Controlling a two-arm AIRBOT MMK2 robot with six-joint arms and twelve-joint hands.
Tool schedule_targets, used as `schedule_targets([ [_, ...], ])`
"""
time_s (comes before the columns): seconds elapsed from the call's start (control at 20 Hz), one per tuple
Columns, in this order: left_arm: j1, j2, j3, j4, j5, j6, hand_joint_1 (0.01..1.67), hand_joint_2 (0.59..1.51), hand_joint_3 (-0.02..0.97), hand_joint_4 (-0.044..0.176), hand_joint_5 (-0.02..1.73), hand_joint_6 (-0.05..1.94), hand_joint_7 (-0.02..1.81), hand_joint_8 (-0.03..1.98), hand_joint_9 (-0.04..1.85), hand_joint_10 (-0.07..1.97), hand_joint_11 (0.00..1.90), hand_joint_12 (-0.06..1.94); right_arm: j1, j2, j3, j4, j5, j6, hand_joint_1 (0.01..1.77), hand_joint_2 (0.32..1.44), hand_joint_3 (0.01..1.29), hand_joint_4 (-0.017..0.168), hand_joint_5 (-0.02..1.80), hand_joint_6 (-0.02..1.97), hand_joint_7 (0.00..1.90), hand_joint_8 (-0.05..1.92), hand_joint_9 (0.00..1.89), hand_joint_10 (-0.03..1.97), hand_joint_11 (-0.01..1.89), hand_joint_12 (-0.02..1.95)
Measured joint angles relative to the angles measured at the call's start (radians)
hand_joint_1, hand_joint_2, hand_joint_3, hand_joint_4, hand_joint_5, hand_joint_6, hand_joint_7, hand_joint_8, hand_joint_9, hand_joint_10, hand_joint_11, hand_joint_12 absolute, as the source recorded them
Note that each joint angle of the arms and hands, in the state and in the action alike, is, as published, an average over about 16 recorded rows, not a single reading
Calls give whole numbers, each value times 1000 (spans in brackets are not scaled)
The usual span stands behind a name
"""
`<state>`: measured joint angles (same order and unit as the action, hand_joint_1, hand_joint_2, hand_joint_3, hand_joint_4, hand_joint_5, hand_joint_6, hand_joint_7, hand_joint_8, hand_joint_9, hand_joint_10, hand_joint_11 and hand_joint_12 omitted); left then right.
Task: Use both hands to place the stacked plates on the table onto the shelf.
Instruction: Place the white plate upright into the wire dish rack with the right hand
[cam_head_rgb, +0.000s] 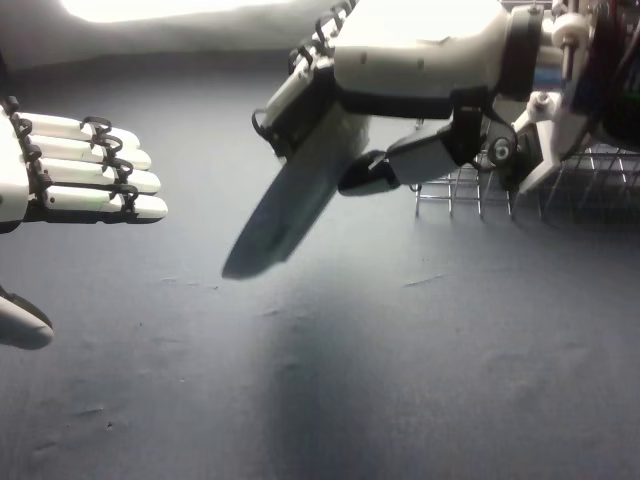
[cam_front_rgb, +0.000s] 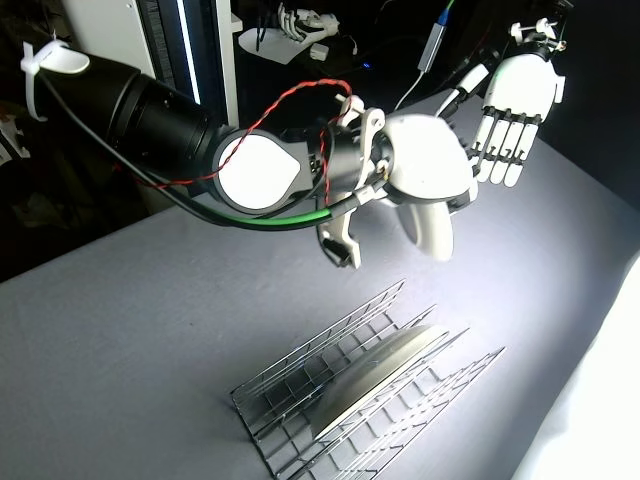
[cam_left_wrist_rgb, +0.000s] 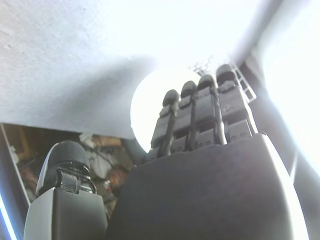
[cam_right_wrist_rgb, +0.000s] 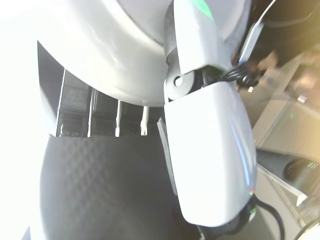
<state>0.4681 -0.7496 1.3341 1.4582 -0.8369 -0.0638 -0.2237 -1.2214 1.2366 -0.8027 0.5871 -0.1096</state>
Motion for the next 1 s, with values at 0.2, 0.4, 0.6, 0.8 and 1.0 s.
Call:
schedule_targets([
  [0.2, -1, 5, -6, 3, 6, 5, 14, 1114, 19, -3, 19, 20, 12, 13, 17, -57, 12, 8, 40, 8, -8, 101, -32, 8, 1381, 1010, 12, -2, 856, 1106, 975, 979, 887, 1289, 726, 1495],
  [0.4, -1, 5, -5, 5, 12, 4, 14, 1114, 18, -3, 18, 20, 12, 13, 18, -57, 12, 8, 75, 18, -19, 220, -85, 19, 1381, 1010, 12, -2, 859, 1090, 987, 962, 895, 1273, 734, 1488],
  [0.6, -2, 1, 2, 8, 15, -1, 15, 1115, 18, -3, 18, 20, 13, 13, 20, -57, 12, 8, 109, 30, -34, 362, -155, 29, 1381, 1009, 12, -5, 863, 1076, 997, 945, 906, 1261, 745, 1469],
  [0.8, -2, -3, 10, 11, 16, -7, 15, 1115, 18, -3, 20, 20, 14, 13, 21, -57, 12, 8, 140, 46, -49, 514, -236, 37, 1381, 1009, 12, -7, 864, 1073, 1000, 930, 917, 1246, 748, 1451],
  [1.0, -2, -6, 12, 17, 15, -11, 14, 1115, 18, -3, 21, 20, 16, 13, 22, -57, 12, 8, 165, 68, -66, 647, -310, 42, 1381, 1009, 12, -7, 879, 1053, 1009, 881, 931, 1212, 759, 1424],
])
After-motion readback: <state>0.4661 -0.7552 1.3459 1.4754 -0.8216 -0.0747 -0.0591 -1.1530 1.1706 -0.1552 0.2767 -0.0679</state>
